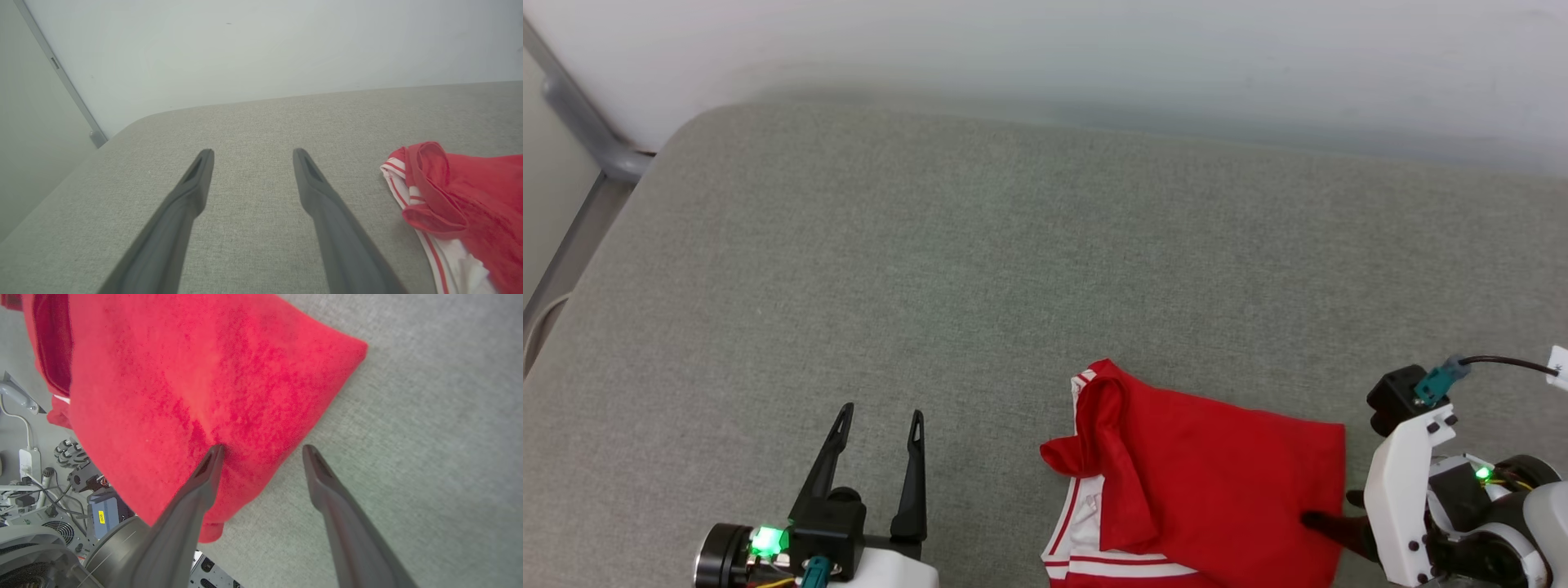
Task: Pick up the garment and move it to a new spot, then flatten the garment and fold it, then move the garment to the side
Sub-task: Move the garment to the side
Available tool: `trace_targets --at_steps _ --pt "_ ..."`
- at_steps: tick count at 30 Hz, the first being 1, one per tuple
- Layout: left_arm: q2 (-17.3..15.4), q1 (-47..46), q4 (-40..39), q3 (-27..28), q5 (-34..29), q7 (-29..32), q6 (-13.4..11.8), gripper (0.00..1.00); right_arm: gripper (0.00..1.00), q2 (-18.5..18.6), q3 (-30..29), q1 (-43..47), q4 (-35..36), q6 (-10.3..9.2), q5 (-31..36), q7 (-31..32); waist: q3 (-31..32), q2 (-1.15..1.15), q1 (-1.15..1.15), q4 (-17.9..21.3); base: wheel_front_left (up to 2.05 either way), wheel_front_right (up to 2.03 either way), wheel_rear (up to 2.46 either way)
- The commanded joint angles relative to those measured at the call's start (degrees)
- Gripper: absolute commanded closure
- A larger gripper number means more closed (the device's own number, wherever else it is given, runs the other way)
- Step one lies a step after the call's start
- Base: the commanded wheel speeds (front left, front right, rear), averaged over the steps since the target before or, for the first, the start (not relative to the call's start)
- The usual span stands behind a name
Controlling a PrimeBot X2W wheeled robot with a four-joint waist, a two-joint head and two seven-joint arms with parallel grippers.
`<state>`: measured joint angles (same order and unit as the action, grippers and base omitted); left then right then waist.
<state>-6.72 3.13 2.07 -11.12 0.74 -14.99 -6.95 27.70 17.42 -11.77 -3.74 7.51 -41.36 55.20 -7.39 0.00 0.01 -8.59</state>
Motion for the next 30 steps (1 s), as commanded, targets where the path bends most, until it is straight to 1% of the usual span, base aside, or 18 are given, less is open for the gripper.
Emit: trace_targets --at_steps 1,4,10,15,16,17,30 --pt "0.2 -0.9 0.0 -0.3 -0.2 -0.3 0.1 0.00 0.00 -0.2 0.5 -0.9 -0.8 -0.05 0.2 -0.3 -1.3 0.00 -0.01 -0.9 0.00 0.00 0.00" --pt "0.5 -1.7 0.1 -0.5 -0.2 -0.3 0.1 0.00 0.00 -0.7 1.8 -1.1 -3.5 -0.05 -0.1 -0.7 -2.6 0.00 -0.01 -1.6 0.00 0.00 0.00" --pt "0.8 -2.7 0.3 -0.5 -0.2 -0.3 0.0 0.00 0.00 -1.0 6.3 0.5 -8.0 -0.05 0.1 -1.6 -4.0 0.00 -0.01 -2.6 0.00 0.00 0.00" --pt "0.8 -3.1 0.3 -0.3 -0.1 -0.3 -0.1 0.00 0.00 -0.8 8.4 0.0 -9.4 -0.05 -0.9 -3.8 -4.4 0.00 -0.01 -2.6 0.00 0.00 0.00" --pt "0.8 -3.1 0.4 -0.3 0.0 -0.3 -0.1 0.00 0.51 -0.5 8.8 -0.2 -9.5 -0.05 -1.0 -4.1 -4.4 0.00 -0.01 -2.5 0.00 0.00 0.00" --pt "0.8 -3.1 0.4 -0.3 0.0 -0.3 -0.1 0.00 1.00 -0.3 9.2 -0.3 -9.3 -0.05 -1.1 -4.7 -4.3 0.00 -0.01 -2.5 0.00 0.00 0.00" --pt "0.7 -1.9 0.5 0.1 -0.1 -0.3 -0.3 0.00 1.00 2.8 10.0 -4.3 -7.4 -0.09 -2.8 -12.5 -2.6 0.00 -0.01 -1.7 0.00 0.00 0.00"
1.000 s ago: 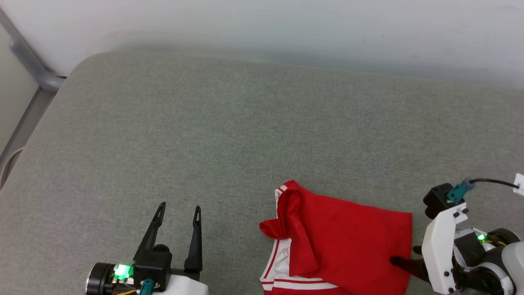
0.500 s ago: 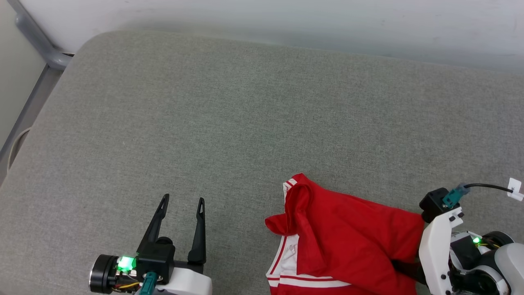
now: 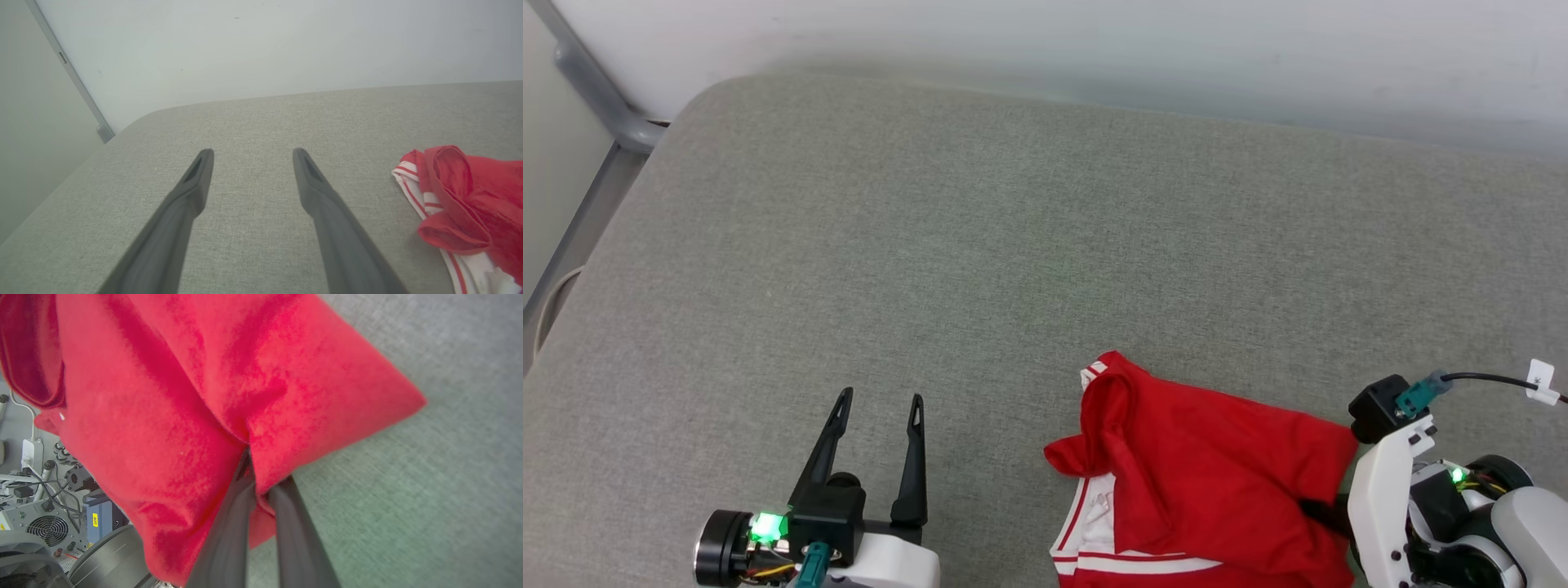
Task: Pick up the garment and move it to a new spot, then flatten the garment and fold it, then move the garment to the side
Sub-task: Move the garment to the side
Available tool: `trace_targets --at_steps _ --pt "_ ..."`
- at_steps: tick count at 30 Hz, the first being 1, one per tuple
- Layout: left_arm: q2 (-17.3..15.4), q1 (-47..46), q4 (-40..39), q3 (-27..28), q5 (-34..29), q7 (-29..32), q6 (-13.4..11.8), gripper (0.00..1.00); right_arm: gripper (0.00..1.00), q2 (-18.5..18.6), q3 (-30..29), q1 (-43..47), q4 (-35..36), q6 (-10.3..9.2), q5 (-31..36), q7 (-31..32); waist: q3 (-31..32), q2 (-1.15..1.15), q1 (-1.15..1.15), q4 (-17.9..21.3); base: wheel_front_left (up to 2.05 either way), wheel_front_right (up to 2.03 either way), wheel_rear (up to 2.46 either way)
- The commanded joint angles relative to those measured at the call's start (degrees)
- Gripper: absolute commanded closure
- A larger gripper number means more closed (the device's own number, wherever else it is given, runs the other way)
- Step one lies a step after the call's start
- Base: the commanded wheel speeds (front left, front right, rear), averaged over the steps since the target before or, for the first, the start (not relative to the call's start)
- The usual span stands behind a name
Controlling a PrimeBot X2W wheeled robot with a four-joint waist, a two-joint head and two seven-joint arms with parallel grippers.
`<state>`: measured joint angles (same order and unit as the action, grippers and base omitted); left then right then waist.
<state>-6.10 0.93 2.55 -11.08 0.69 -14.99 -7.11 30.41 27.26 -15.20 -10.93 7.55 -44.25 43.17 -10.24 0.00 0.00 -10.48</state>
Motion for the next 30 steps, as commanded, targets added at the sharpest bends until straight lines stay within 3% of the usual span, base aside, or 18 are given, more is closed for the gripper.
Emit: trace_targets --at_steps 1,16,30 --pt "0.1 0.5 -0.1 0.1 0.0 -0.3 -0.3 0.00 1.00 0.5 0.1 -1.1 0.0 -0.13 0.1 -1.0 0.4 0.00 0.00 0.4 0.00 0.00 0.00" --pt "-0.3 1.2 -0.9 1.3 0.0 -0.2 -0.2 0.00 1.00 6.5 0.6 -4.5 1.0 -0.11 3.3 -7.9 0.6 0.00 0.00 10.4 0.00 0.00 0.00" --pt "-1.6 -1.5 -2.4 2.2 -0.6 -0.2 -0.9 0.00 1.00 9.4 -4.4 -9.9 -0.4 -0.11 6.4 -13.7 -3.5 0.00 0.00 17.8 0.00 0.00 0.00"
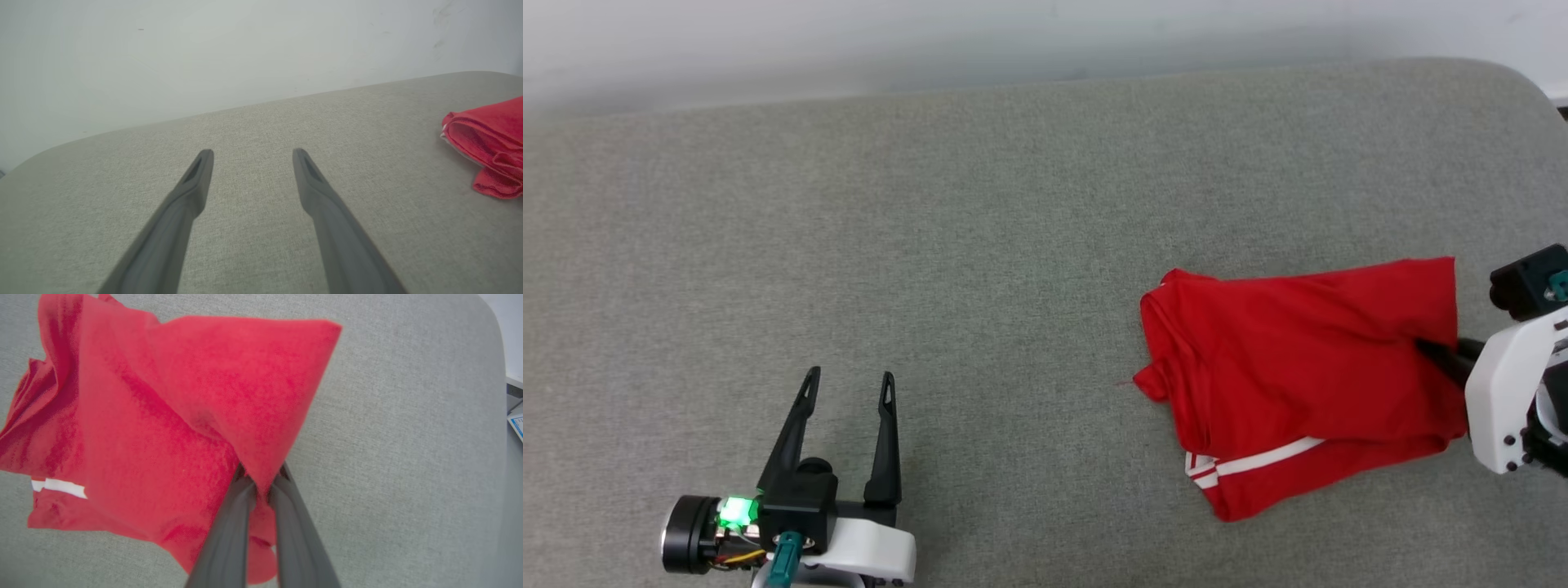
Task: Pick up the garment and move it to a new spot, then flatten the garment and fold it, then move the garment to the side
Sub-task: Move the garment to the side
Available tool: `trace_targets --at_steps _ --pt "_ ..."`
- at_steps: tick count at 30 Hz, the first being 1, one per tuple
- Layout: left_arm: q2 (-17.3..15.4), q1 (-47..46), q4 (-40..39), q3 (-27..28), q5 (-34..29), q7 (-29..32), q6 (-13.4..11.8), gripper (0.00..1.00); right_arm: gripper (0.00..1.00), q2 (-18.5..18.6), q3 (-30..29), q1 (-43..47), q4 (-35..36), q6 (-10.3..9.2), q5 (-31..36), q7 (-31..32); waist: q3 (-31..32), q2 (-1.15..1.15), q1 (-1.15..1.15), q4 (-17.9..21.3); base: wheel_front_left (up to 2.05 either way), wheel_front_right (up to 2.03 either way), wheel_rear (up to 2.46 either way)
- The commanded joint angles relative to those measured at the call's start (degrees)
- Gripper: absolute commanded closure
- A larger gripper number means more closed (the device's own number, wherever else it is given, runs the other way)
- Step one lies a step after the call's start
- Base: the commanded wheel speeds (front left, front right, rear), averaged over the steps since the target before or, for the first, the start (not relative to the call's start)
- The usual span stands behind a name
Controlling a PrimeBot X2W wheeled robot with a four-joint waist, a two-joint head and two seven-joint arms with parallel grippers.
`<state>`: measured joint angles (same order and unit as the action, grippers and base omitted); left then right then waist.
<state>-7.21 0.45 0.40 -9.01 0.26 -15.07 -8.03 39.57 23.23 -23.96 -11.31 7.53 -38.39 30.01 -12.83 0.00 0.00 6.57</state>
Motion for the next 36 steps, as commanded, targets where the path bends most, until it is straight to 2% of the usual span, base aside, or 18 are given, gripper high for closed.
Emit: trace_targets --at_steps 1,6,20,31,36 --pt "-0.6 -1.1 -0.4 0.1 -0.2 -0.1 0.0 0.00 1.00 0.6 -0.6 -1.5 -0.1 -0.09 1.1 -0.8 -1.4 0.00 0.00 1.0 0.00 0.00 0.00" --pt "-1.4 -2.7 -1.4 0.3 -0.6 -0.1 -0.1 0.00 1.00 2.3 -2.8 -3.8 -2.1 -0.10 3.6 -1.6 -4.4 0.00 0.00 1.8 0.00 0.00 0.00" --pt "-4.3 -8.9 -5.5 -0.4 -2.2 -0.1 -0.9 0.00 1.00 5.8 -16.2 -12.8 -14.6 -0.10 10.1 -3.5 -17.3 0.00 0.00 2.0 0.00 0.00 0.00" --pt "-6.0 -12.1 -7.9 -1.6 -2.5 -0.1 -1.7 0.00 1.00 8.2 -23.9 -20.1 -24.5 -0.10 15.1 -4.5 -21.8 0.00 0.00 0.6 0.00 0.00 0.00" --pt "-6.3 -12.3 -8.3 -2.2 -2.3 -0.1 -2.3 0.00 1.00 7.4 -25.3 -22.5 -28.6 -0.10 15.8 -5.6 -21.9 0.00 0.00 0.4 0.00 0.00 0.00"
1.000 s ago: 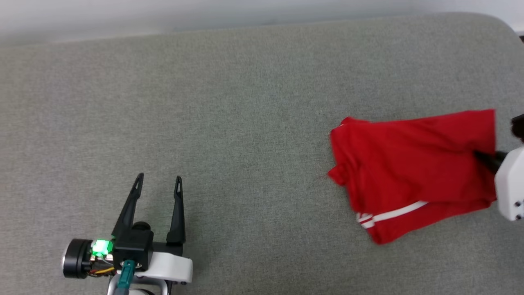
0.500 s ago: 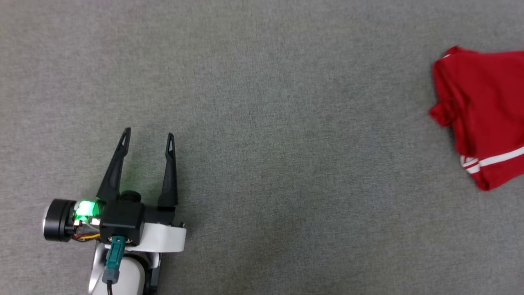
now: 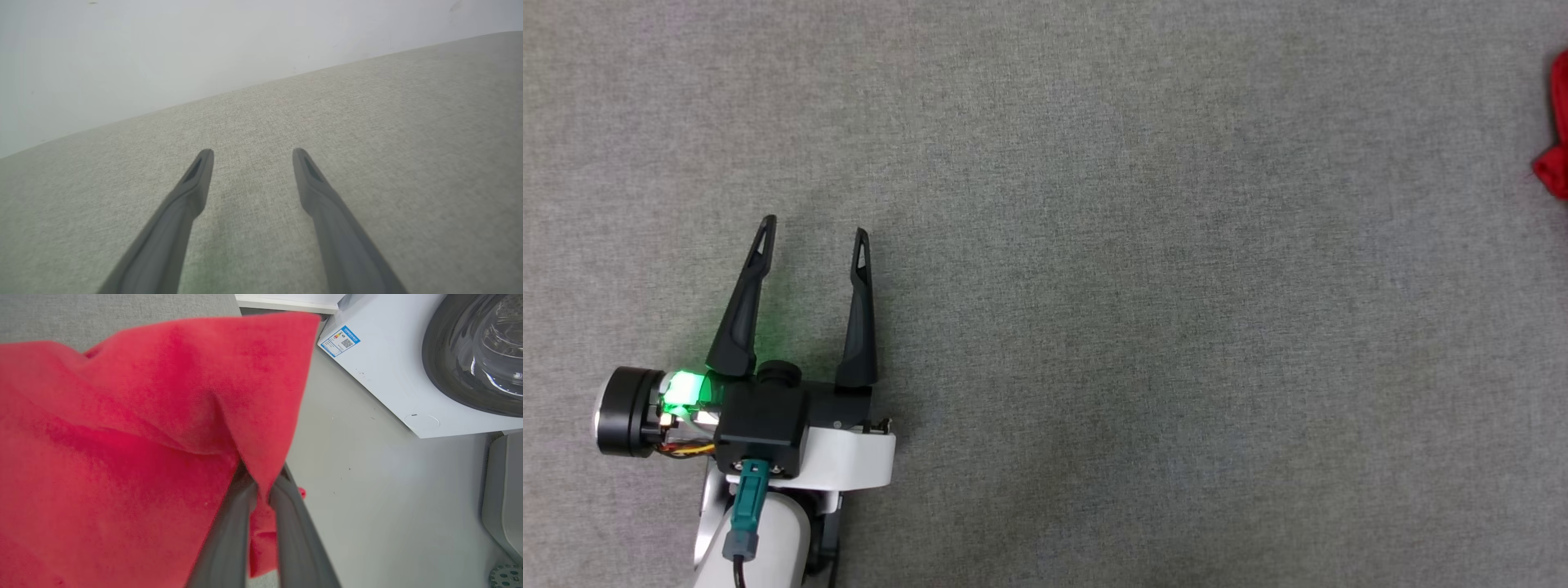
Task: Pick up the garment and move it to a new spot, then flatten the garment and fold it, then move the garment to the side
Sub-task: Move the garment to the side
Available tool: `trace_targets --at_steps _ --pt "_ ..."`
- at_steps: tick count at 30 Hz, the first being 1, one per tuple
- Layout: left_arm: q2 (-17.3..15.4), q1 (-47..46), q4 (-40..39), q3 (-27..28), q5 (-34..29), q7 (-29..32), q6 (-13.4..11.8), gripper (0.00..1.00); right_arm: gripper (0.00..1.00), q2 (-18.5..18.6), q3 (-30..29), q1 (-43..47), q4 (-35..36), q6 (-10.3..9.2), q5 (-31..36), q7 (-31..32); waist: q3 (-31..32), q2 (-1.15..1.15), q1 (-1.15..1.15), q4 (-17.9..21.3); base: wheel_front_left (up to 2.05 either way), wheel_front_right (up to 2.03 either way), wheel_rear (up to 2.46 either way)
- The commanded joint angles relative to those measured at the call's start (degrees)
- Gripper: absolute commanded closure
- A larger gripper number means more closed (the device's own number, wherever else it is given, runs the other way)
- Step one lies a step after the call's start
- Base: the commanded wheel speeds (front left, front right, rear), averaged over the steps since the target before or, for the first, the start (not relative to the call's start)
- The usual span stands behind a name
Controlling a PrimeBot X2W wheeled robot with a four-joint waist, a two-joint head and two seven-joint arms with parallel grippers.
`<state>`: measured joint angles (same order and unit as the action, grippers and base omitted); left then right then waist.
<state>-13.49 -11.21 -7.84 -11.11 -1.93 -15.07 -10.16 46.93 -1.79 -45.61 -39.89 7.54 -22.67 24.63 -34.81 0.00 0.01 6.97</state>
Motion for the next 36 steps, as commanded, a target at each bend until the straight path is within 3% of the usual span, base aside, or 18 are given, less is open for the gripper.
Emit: trace_targets --at_steps 1,2,3,11,20,28,36 --pt "-0.1 -0.6 -0.1 -0.3 0.0 -0.1 -0.4 0.00 0.86 -0.2 -0.4 -1.1 -1.0 -0.11 0.2 -0.3 0.2 0.00 -0.01 -0.1 0.00 0.00 0.00" --pt "-0.1 -0.5 0.0 -0.4 0.1 -0.1 -0.5 0.00 0.39 -0.6 -0.3 -1.2 -1.8 -0.11 0.5 -0.4 0.5 0.00 -0.01 -0.1 0.00 0.00 0.00" --pt "-0.1 -0.4 0.2 -0.6 0.2 -0.1 -0.6 0.00 0.00 -0.8 -0.3 -1.4 -2.4 -0.11 0.5 -0.8 1.0 0.00 -0.01 -0.2 0.00 0.00 0.00" --pt "0.3 2.2 1.6 -0.9 1.5 -0.1 -1.8 0.00 0.00 -2.1 1.6 0.0 -3.0 -0.10 0.0 -8.7 7.8 0.00 -0.01 -1.2 0.00 0.00 0.00" --pt "1.0 7.4 3.1 -0.4 3.2 -0.1 -2.7 0.00 0.00 -4.7 6.3 4.1 5.3 -0.10 -1.5 -23.8 16.6 0.00 -0.01 -2.6 0.00 0.00 0.00" --pt "2.0 11.6 4.8 0.3 4.3 -0.1 -2.6 0.00 0.00 -12.1 5.8 9.9 14.1 -0.10 3.3 -34.4 23.5 0.00 -0.01 -4.9 0.00 0.00 0.00" --pt "2.8 15.9 5.8 1.4 5.1 -0.1 -1.8 0.00 0.00 -23.1 2.0 20.5 26.5 -0.10 9.1 -37.1 29.1 0.00 -0.01 -7.0 0.00 0.00 0.00"
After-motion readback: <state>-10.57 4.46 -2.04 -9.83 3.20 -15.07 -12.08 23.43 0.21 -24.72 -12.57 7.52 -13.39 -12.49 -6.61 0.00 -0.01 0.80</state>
